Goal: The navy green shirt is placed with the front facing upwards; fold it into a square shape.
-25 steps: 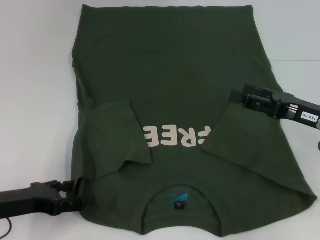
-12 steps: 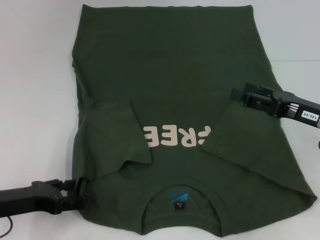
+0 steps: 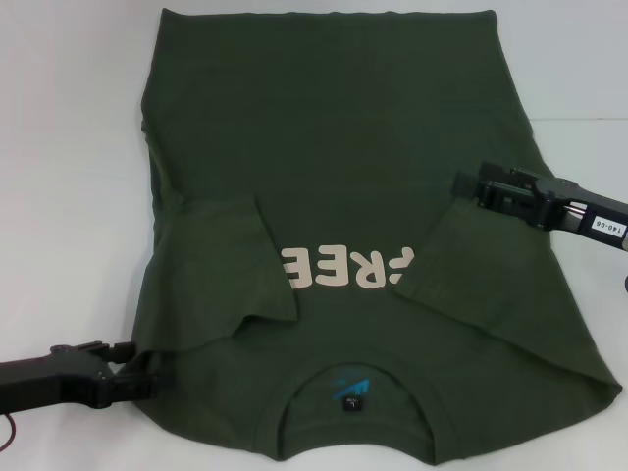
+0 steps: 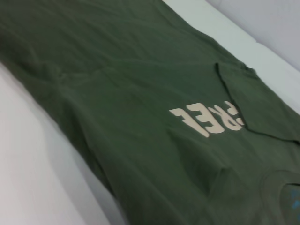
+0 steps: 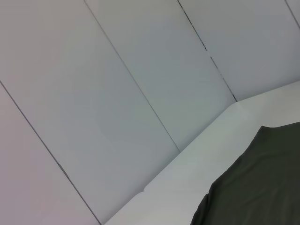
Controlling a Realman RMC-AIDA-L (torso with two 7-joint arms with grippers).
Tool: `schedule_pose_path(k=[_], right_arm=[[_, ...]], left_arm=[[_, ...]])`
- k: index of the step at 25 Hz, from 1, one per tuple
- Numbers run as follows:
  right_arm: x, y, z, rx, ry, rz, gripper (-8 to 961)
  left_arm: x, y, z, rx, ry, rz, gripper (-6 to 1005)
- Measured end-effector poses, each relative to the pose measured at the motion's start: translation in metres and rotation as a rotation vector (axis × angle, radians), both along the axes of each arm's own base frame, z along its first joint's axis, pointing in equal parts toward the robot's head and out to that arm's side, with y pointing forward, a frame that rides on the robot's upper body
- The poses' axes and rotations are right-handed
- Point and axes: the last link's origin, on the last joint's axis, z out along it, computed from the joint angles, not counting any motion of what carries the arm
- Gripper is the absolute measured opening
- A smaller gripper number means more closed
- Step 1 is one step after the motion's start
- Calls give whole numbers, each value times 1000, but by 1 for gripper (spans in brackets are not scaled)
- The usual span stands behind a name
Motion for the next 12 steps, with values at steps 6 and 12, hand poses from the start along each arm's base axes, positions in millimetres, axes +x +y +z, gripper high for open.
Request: schedule_pose_path(k=[6,12], right_arm=[[0,0,0,1,0,0,945],[0,0,0,1,0,1,944]], left_arm=[[-2,1,-1,-3,15,4,887],[-4,2,-1,-2,29,10,887]])
